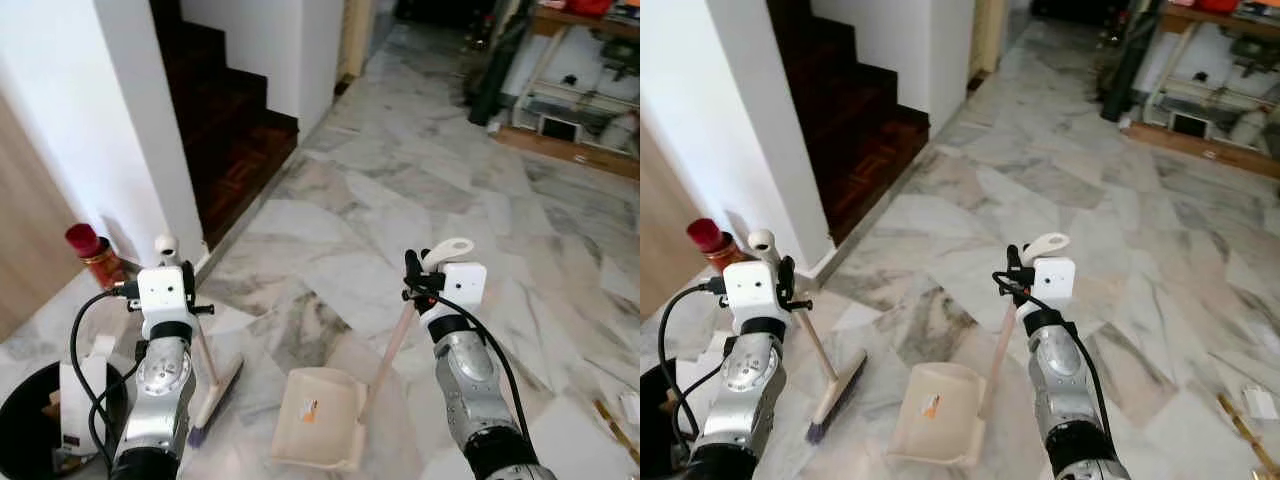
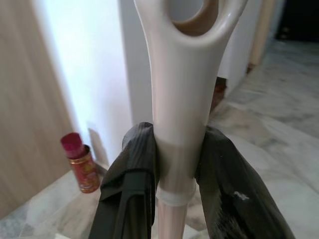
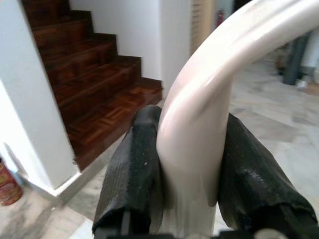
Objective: Sweep floor
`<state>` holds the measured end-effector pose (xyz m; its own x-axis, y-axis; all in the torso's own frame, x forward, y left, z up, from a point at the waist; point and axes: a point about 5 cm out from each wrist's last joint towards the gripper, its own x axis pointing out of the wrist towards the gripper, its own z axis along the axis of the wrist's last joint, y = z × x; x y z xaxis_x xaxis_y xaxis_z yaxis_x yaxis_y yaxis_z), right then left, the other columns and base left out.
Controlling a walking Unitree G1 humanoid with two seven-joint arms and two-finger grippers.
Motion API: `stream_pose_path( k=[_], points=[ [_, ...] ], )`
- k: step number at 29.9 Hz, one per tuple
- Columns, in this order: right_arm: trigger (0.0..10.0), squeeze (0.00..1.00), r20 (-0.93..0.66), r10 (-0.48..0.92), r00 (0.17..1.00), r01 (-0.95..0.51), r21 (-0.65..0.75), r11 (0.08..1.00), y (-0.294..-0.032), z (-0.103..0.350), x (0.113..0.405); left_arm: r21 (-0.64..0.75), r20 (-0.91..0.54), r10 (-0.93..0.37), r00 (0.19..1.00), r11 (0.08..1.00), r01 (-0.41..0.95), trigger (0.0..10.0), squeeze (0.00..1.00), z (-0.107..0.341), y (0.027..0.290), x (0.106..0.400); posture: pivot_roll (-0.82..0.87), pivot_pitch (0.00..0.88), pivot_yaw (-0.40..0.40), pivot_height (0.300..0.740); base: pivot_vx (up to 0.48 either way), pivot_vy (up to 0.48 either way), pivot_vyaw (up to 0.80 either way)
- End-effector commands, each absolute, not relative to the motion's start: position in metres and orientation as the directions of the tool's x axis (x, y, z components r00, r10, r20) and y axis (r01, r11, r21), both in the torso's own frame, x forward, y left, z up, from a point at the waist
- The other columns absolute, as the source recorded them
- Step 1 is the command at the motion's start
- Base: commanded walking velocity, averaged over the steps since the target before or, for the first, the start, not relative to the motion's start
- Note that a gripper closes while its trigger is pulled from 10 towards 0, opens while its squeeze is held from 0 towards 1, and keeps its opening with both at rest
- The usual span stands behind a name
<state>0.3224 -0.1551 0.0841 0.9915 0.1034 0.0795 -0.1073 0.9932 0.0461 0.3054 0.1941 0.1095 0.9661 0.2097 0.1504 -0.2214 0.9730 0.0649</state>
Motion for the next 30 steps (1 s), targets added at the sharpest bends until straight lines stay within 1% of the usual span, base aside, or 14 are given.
stream_pose_path(
  k=[1,5,19,30],
  points=[
    [10.0,0.0,0.137,0.108,0.985,-0.115,0.042,0.993,-0.1522,0.0994,0.3283,0.062,0.187,0.212,0.959,0.972,-0.227,10.0,0.0,0.1167,0.1957,0.3079,0.01,0.016,-0.074,0.74,0.311,0.0,0.0],
    [10.0,0.0,0.138,0.108,0.984,-0.115,0.043,0.992,-0.1513,0.099,0.3281,0.062,0.188,0.207,0.96,0.973,-0.222,10.0,0.0,0.1164,0.1953,0.3075,0.01,0.001,-0.07,0.74,0.315,0.0,0.0],
    [10.0,0.0,0.148,0.114,0.982,-0.122,0.044,0.992,-0.1456,0.0994,0.3278,0.07,0.189,0.199,0.962,0.974,-0.215,10.0,0.0,0.1159,0.1972,0.3089,0.02,0.0,-0.059,0.74,0.316,0.0,0.0],
    [10.0,0.0,0.152,0.099,0.983,-0.105,0.034,0.994,-0.1488,0.0988,0.3278,0.069,0.194,0.18,0.964,0.978,-0.196,10.0,0.0,0.1165,0.1936,0.3119,0.03,0.0,-0.058,0.74,0.318,0.0,0.0]
  ],
)
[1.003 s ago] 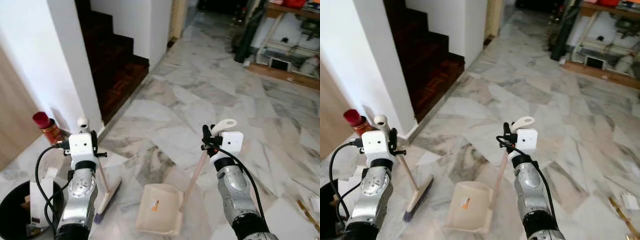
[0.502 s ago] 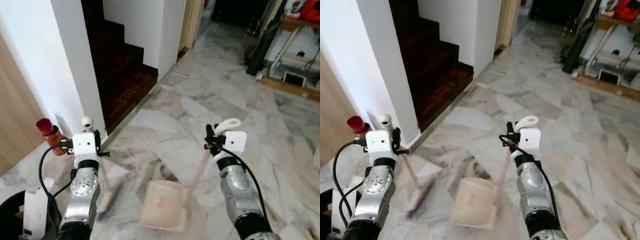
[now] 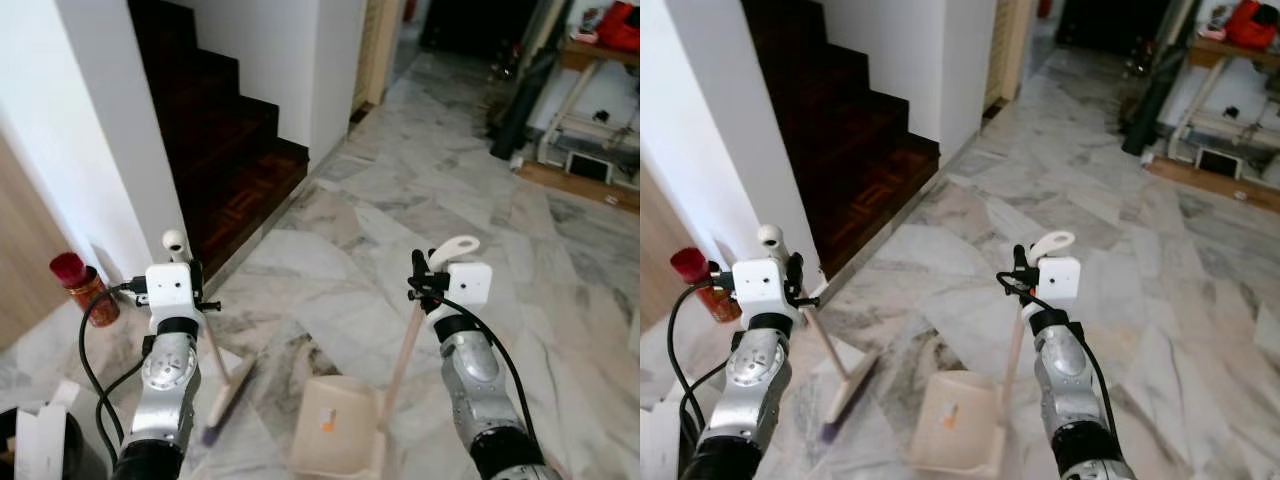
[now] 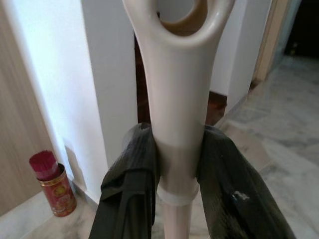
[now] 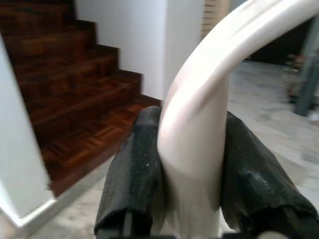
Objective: Sweep floor
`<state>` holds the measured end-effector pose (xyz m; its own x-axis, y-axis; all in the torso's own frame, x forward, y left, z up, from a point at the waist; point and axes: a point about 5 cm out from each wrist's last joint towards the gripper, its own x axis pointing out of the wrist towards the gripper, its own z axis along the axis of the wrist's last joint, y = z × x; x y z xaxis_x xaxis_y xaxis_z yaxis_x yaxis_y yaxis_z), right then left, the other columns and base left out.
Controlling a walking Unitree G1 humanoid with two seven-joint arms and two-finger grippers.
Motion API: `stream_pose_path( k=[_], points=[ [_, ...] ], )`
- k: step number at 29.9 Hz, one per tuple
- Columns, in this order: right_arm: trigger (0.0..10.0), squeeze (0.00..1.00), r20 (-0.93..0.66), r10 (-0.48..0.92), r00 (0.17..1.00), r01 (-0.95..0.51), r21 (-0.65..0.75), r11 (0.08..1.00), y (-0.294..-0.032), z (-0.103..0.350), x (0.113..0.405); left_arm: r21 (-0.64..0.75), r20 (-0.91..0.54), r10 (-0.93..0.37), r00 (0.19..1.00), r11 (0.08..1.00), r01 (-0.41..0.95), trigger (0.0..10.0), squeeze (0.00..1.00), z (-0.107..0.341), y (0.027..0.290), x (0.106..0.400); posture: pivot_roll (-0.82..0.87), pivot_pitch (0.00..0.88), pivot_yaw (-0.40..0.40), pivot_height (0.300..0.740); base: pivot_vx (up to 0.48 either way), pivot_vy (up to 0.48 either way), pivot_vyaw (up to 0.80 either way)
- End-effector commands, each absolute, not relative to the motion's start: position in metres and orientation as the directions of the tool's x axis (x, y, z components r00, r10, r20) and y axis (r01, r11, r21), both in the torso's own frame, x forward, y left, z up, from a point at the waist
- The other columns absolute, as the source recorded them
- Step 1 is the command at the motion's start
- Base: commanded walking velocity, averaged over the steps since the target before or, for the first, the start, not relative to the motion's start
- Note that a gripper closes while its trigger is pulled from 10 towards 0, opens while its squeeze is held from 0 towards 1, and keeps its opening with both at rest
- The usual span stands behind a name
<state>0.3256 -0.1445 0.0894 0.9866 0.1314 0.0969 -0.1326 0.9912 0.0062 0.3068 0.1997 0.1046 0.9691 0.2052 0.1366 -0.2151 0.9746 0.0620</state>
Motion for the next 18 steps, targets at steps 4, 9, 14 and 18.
stream_pose_path(
  k=[4,9,14,18],
  points=[
    [10.0,0.0,0.148,0.057,0.987,-0.063,0.039,0.997,-0.153,0.099,0.329,0.065,0.198,0.16,0.967,0.982,-0.176,10.0,0.0,0.119,0.19,0.315,0.04,0.0,-0.055,0.74,0.319,0.0,0.0],
    [10.0,0.0,0.149,0.02,0.989,-0.027,0.046,0.999,-0.156,0.098,0.329,0.078,0.196,0.112,0.974,0.988,-0.13,10.0,0.0,0.123,0.189,0.32,0.04,0.0,-0.031,0.74,0.32,0.0,0.0],
    [10.0,0.0,0.151,0.008,0.989,-0.014,0.04,0.999,-0.156,0.097,0.327,0.085,0.191,0.091,0.977,0.99,-0.109,10.0,0.0,0.124,0.188,0.326,0.01,0.0,-0.004,0.74,0.321,0.0,0.0],
    [10.0,0.0,0.165,-0.004,0.986,-0.005,0.052,0.999,-0.155,0.099,0.326,0.087,0.186,0.072,0.98,0.992,-0.089,10.0,0.0,0.125,0.186,0.33,-0.01,0.0,0.009,0.74,0.322,0.0,0.0]
  ],
)
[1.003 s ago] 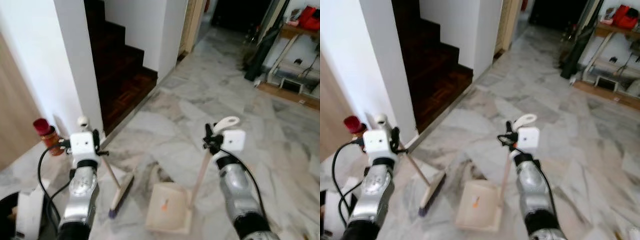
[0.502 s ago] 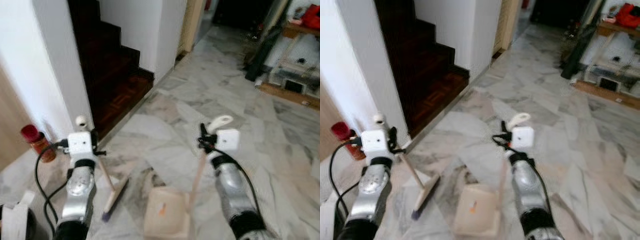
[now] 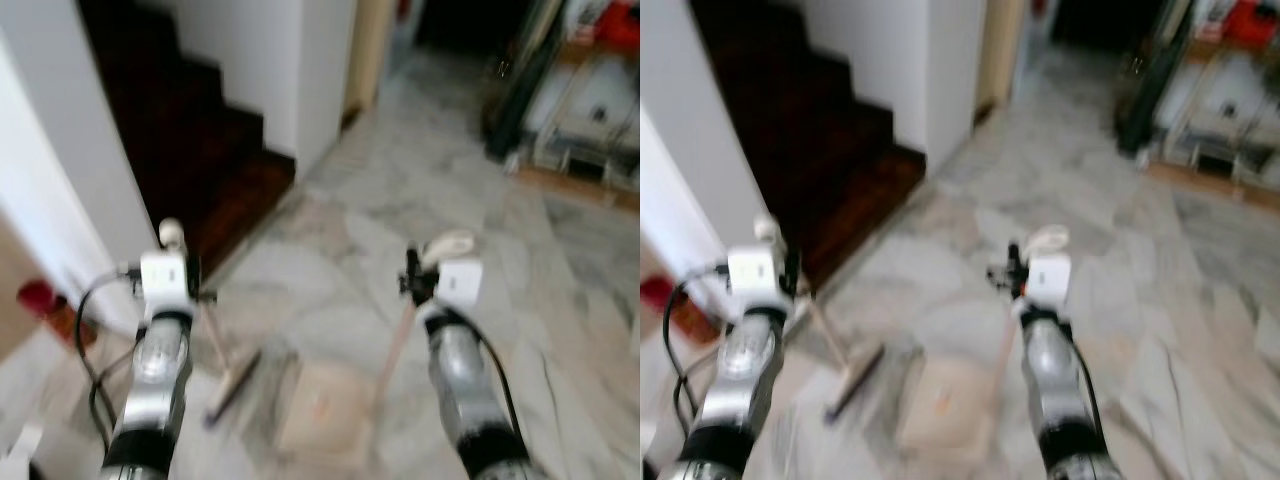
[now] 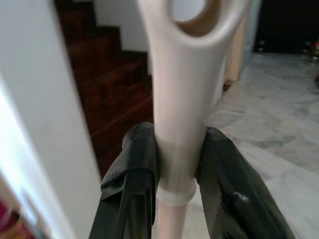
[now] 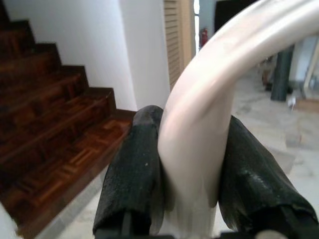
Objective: Sweep floor
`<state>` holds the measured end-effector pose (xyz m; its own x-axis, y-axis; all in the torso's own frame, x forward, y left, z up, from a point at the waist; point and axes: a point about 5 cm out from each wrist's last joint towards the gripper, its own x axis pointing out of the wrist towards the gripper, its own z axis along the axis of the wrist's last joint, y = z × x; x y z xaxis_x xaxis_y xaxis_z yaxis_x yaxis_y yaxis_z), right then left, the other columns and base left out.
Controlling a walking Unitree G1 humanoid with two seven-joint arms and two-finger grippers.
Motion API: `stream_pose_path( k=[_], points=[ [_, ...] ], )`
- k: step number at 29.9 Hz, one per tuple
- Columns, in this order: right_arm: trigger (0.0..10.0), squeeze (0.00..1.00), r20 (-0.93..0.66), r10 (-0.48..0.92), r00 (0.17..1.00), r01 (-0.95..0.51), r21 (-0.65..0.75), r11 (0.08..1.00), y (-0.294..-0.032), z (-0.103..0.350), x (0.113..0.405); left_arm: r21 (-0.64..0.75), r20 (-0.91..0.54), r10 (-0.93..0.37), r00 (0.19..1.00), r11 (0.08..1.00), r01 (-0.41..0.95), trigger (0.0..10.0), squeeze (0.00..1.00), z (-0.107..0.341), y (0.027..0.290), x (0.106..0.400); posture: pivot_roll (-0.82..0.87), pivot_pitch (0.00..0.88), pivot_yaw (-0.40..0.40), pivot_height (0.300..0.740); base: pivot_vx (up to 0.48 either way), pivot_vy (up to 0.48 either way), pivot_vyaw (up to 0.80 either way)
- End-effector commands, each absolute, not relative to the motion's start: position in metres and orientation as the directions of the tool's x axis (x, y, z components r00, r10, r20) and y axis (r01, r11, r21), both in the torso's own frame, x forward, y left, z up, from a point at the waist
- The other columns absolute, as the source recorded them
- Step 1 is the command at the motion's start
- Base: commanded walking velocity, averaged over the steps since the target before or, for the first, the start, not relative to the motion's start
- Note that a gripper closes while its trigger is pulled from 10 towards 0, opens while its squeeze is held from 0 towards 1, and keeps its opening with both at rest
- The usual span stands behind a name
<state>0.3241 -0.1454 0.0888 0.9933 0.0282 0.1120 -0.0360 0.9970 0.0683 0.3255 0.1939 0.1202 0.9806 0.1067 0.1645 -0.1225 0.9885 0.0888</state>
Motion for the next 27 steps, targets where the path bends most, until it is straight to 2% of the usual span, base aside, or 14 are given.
stream_pose_path(
  k=[1,19,24,27],
  points=[
    [10.0,0.0,0.165,-0.006,0.986,-0.003,0.051,0.999,-0.1549,0.0994,0.3257,0.087,0.187,0.064,0.98,0.993,-0.082,10.0,0.0,0.1264,0.1841,0.3319,-0.01,0.0,0.009,0.74,0.322,0.0,0.0],
    [10.0,0.0,0.126,-0.043,0.991,0.035,0.06,0.998,-0.1545,0.0986,0.3329,0.094,0.208,0.089,0.974,0.989,-0.11,10.0,0.0,0.1277,0.1899,0.3295,0.04,0.0,-0.029,0.74,0.32,0.0,0.0],
    [10.0,0.0,0.131,-0.043,0.99,0.036,0.059,0.998,-0.1554,0.0996,0.3331,0.091,0.209,0.097,0.973,0.989,-0.118,10.0,0.0,0.1271,0.1899,0.329,0.04,0.0,-0.034,0.74,0.319,0.0,-0.77],
    [10.0,0.0,0.138,-0.044,0.99,0.036,0.056,0.998,-0.1556,0.0995,0.3322,0.091,0.208,0.1,0.973,0.988,-0.121,10.0,0.0,0.1266,0.19,0.3286,0.03,0.0,-0.034,0.74,0.32,0.0,0.0]
  ],
)
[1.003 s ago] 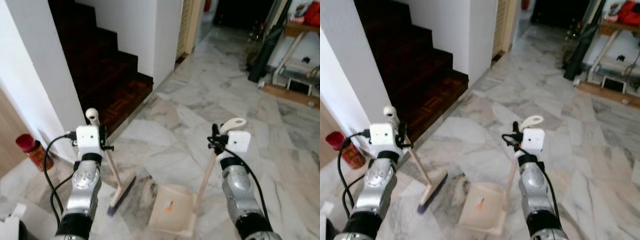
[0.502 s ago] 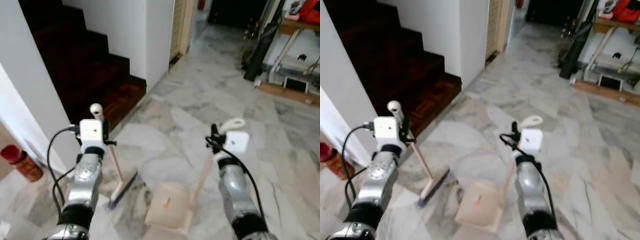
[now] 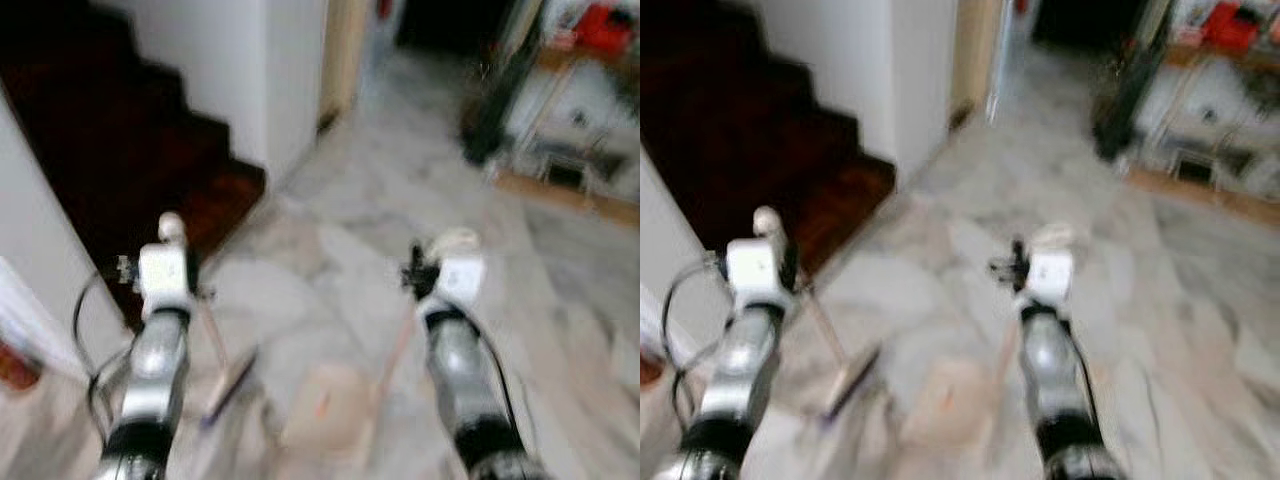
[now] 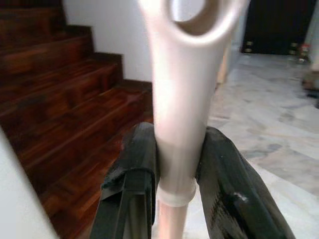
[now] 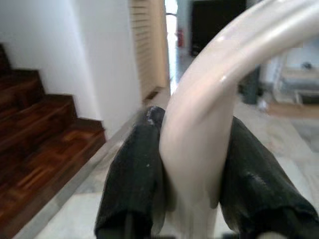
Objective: Sweep floor
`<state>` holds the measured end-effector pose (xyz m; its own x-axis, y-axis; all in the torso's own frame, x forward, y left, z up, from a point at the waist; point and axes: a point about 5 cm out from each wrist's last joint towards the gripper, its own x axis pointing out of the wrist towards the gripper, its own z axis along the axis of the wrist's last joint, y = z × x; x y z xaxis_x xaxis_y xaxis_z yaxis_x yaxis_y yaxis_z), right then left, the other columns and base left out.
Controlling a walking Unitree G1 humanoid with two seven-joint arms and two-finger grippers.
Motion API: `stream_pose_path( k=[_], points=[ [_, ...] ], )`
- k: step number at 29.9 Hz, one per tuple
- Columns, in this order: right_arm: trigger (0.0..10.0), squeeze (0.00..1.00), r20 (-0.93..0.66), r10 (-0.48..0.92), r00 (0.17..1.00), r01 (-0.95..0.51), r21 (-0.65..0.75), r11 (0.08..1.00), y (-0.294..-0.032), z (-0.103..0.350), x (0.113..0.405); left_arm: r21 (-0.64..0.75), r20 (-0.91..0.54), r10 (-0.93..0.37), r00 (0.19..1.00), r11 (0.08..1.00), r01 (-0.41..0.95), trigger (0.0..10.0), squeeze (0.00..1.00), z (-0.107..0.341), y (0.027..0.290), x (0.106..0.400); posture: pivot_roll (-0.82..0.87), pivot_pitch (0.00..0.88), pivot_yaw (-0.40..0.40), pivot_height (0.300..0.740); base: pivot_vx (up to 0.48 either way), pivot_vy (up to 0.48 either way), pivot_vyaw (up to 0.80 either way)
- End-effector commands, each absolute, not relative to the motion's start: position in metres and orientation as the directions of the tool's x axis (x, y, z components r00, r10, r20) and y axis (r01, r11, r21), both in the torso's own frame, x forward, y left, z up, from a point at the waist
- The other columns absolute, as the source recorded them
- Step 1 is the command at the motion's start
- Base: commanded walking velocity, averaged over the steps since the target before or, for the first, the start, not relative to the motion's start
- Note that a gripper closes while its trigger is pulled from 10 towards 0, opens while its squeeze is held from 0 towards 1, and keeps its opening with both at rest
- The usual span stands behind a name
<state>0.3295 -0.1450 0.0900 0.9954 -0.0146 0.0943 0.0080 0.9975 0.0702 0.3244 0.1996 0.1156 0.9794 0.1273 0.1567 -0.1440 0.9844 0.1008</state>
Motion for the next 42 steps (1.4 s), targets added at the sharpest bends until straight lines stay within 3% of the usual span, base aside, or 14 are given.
stream_pose_path(
  k=[1,42],
  points=[
    [10.0,0.0,0.138,-0.043,0.99,0.036,0.055,0.998,-0.1554,0.0993,0.3321,0.092,0.208,0.101,0.973,0.988,-0.122,10.0,0.0,0.1265,0.19,0.3285,0.03,0.0,-0.034,0.74,0.322,0.0,0.0],
    [10.0,0.0,0.149,-0.027,0.989,0.021,0.041,0.999,-0.1522,0.1014,0.3335,0.087,0.211,0.104,0.972,0.988,-0.125,10.0,0.0,0.1254,0.1888,0.3279,0.03,0.0,-0.04,0.74,0.321,0.0,0.0]
  ],
)
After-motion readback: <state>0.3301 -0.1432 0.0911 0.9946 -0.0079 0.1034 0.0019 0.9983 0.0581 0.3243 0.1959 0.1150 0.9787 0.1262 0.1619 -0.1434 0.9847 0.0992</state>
